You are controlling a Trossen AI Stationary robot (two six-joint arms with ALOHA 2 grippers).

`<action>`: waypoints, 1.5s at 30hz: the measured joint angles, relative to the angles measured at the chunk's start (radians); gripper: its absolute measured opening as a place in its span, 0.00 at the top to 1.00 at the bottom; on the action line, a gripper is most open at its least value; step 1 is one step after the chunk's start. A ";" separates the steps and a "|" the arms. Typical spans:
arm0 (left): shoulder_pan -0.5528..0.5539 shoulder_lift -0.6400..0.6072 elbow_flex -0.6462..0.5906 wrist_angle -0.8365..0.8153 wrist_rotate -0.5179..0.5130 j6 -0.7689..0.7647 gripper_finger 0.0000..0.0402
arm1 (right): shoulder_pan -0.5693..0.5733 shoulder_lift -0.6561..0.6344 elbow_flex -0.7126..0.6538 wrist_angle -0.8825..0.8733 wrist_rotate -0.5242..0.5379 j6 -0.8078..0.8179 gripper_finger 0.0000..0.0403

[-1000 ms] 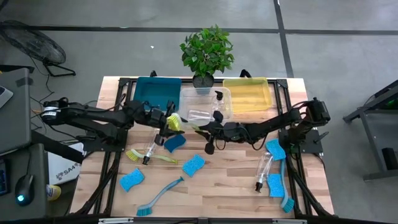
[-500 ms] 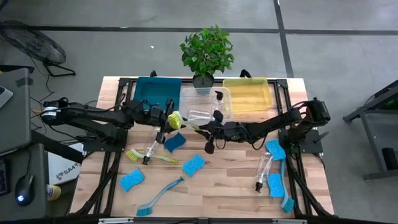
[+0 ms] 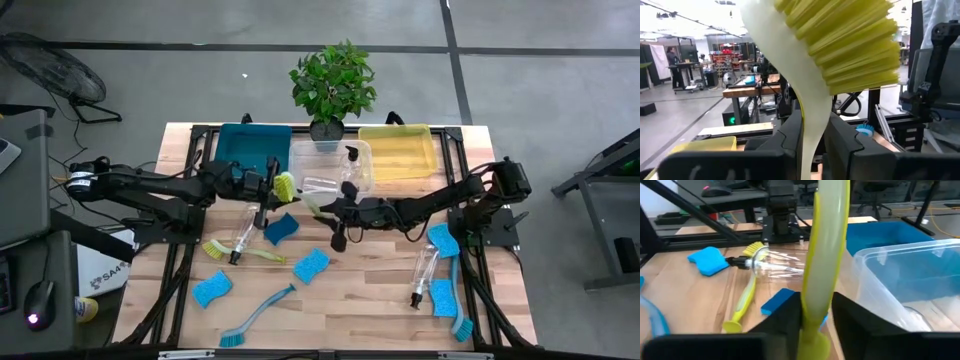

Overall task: Pick & Place Kitchen Sink Supplies
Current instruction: Put the light green dish brush into the blue bin

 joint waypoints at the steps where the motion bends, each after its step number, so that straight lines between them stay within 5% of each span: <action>1: -0.001 0.000 0.000 0.000 0.000 -0.001 0.88 | 0.000 0.000 0.000 0.003 -0.007 -0.004 0.70; 12: -0.001 -0.003 -0.001 -0.010 -0.072 0.018 0.88 | 0.008 -0.082 0.000 -0.025 -0.004 -0.003 0.44; 29: -0.001 -0.434 -0.001 -0.530 -0.396 0.172 0.88 | 0.116 -0.180 0.000 -0.246 0.007 0.035 0.44; 37: 0.000 -0.572 -0.001 -0.645 -0.422 0.197 0.88 | 0.140 -0.180 0.000 -0.276 0.053 0.035 0.45; 45: 0.000 -0.599 -0.001 -0.758 -0.774 0.359 0.88 | 0.140 -0.180 0.000 -0.279 0.054 0.036 0.44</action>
